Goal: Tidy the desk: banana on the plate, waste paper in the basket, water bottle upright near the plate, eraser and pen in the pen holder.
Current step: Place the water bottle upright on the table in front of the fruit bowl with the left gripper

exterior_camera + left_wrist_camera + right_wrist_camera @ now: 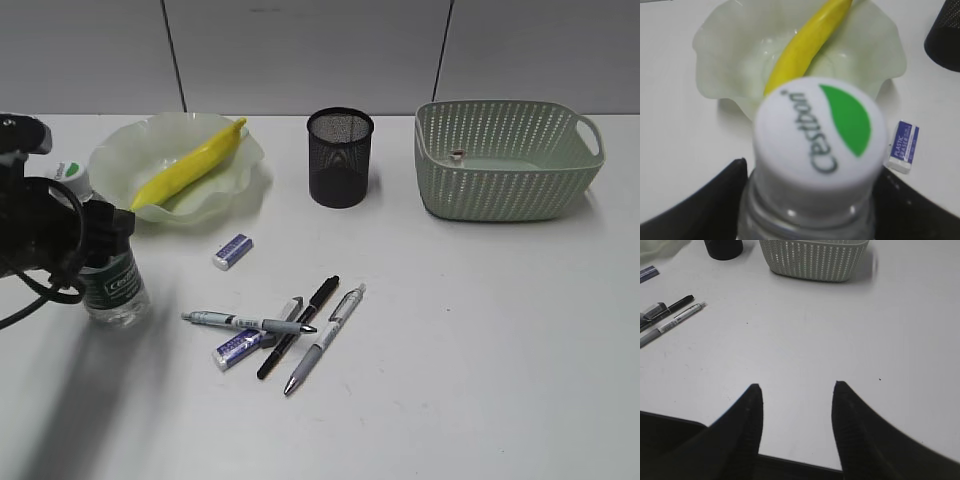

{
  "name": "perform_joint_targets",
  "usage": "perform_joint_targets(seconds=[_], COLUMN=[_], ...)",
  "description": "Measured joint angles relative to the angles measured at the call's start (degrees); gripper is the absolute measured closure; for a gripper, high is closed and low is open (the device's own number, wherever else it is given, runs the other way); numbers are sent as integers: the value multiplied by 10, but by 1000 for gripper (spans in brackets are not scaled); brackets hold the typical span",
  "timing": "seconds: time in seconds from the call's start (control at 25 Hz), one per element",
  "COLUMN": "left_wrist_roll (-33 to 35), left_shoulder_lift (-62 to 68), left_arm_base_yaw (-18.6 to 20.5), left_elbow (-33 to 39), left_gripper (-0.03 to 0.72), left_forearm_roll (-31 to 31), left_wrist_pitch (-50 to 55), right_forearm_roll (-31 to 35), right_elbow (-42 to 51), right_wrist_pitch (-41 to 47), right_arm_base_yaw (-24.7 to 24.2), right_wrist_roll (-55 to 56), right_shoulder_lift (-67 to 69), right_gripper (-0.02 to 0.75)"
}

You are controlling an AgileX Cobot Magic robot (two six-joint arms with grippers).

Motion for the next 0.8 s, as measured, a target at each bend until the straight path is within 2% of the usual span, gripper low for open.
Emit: perform_joint_targets(seconds=[0.28,0.52,0.64,0.8], left_wrist_roll=[0,0,1,1], left_shoulder_lift=[-75,-167,-243,-347], left_arm_base_yaw=[0,0,9,52], left_elbow=[1,0,-2,-37], left_gripper=[78,76,99,133], left_forearm_roll=[0,1,4,59], left_wrist_pitch=[17,60,124,306], right_forearm_roll=[0,0,0,0], right_elbow=[0,0,0,0], right_wrist_pitch=[0,0,0,0], right_arm_base_yaw=[0,0,0,0], right_wrist_roll=[0,0,0,0], right_shoulder_lift=[0,0,0,0], right_gripper=[372,372,372,372])
